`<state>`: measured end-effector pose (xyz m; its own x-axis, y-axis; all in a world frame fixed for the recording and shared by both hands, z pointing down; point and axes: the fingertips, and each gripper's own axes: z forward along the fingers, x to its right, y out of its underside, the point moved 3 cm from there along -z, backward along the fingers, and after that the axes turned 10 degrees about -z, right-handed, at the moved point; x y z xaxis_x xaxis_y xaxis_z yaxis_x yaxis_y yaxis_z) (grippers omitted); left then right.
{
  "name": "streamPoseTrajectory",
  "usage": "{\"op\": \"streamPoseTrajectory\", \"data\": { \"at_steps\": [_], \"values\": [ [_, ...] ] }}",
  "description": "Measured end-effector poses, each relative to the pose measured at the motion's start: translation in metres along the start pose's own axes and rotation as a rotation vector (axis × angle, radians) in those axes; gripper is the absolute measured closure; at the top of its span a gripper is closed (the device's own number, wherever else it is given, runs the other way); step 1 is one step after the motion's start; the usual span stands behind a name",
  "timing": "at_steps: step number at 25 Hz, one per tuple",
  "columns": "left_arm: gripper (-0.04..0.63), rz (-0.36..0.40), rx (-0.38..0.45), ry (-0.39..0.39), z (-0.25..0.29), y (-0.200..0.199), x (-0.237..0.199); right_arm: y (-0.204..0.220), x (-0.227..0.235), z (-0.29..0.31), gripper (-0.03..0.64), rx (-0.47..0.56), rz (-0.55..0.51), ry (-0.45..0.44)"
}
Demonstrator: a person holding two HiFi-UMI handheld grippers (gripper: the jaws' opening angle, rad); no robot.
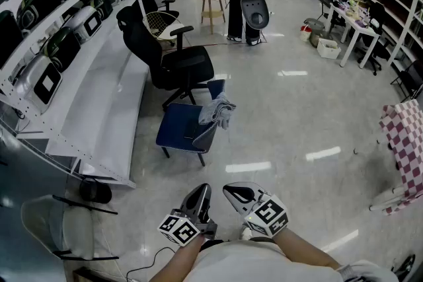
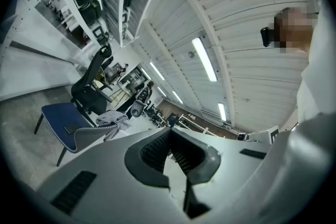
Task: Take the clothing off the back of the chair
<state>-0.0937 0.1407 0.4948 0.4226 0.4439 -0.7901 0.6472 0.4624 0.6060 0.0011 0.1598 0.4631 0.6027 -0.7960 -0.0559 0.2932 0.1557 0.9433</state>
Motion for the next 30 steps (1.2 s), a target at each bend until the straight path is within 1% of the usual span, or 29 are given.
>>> {"op": "streamPoseTrajectory", "data": {
  "at_steps": [3, 8, 11, 16, 20, 24, 30],
  "values": [
    [0.586, -0.005, 0.004, -0.023, -0.003, -0.006, -0.001, 0.000, -0.002, 0.003, 0.600, -0.002, 0.000, -0.006],
    [0.586, -0.005, 0.006, -0.015, -0.002, -0.005, -0.004, 0.000, -0.002, 0.005, 0.600, -0.002, 0.002, -0.011],
    [0.586, -0.014, 0.000, -0.013, 0.001, -0.002, -0.003, -0.002, -0.001, 0.004, 0.600, 0.019, 0.022, -0.023],
    [0.586, -0.005, -0.023, -0.017, 0.007, -0.001, 0.000, 0.001, 0.004, 0.001, 0.600, 0.023, 0.030, -0.007],
    [0.586, -0.008, -0.026, -0.006, 0.013, 0.006, 0.002, 0.004, 0.010, -0.006, 0.600, 0.025, 0.040, 0.001],
    [0.586, 0.002, -0.039, -0.011, 0.018, 0.013, 0.010, 0.008, 0.016, -0.014, 0.600, 0.031, 0.053, 0.003],
    [0.586, 0.010, -0.027, -0.030, 0.023, 0.021, 0.016, 0.010, 0.021, -0.025, 0.600, 0.047, 0.054, -0.026]
  ]
}}
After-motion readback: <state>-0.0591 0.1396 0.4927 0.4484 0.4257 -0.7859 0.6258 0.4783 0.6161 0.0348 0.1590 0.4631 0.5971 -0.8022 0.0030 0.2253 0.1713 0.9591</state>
